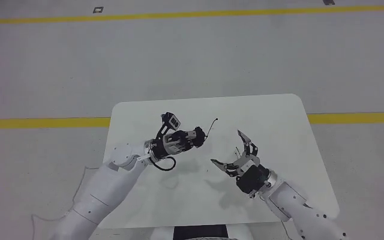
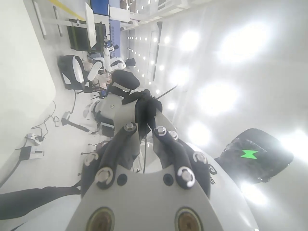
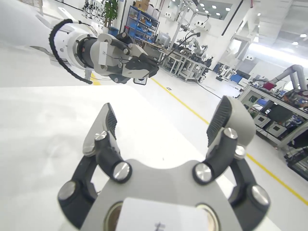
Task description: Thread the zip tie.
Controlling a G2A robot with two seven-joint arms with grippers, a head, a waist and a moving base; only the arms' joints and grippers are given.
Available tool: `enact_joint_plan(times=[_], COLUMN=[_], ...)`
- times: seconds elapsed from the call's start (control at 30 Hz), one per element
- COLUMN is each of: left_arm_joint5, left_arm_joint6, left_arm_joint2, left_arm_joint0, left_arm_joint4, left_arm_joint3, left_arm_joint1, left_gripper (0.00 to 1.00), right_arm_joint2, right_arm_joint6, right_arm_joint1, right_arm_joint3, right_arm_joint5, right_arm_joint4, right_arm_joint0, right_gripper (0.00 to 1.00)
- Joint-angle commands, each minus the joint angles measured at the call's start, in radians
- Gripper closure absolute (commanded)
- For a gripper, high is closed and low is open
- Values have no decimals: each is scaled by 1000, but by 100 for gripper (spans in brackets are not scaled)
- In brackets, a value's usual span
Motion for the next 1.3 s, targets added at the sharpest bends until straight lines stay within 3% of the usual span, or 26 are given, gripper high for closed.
enact_joint_plan(times=[0.0, 0.2, 0.43, 0.77, 0.83, 0.97, 1.17, 1.27], left_arm_joint5=[0, 0, 0, 0, 0, 0, 0, 0], left_arm_joint6=[0, 0, 0, 0, 0, 0, 0, 0], left_arm_joint2=[0, 0, 0, 0, 0, 0, 0, 0], left_arm_joint0=[0, 0, 0, 0, 0, 0, 0, 0], left_arm_joint4=[0, 0, 0, 0, 0, 0, 0, 0], left_arm_joint3=[0, 0, 0, 0, 0, 0, 0, 0], left_arm_joint1=[0, 0, 0, 0, 0, 0, 0, 0], left_gripper=[100, 100, 100, 100, 100, 100, 100, 100], right_arm_joint2=[-30, -115, -170, -171, -164, -175, -229, -252], right_arm_joint6=[-94, -278, -391, -393, -392, -476, -521, -536], right_arm_joint1=[-13, -54, -93, -94, -97, -119, -162, -181], right_arm_joint3=[42, 173, 275, 277, 271, 309, 391, 423], right_arm_joint5=[1, 2, 33, 36, 59, 82, 87, 83], right_arm_joint4=[28, 54, 55, 52, 51, 109, 151, 153], right_arm_joint0=[26, 105, 161, 164, 168, 184, 240, 265], right_gripper=[0, 0, 0, 0, 0, 0, 0, 30])
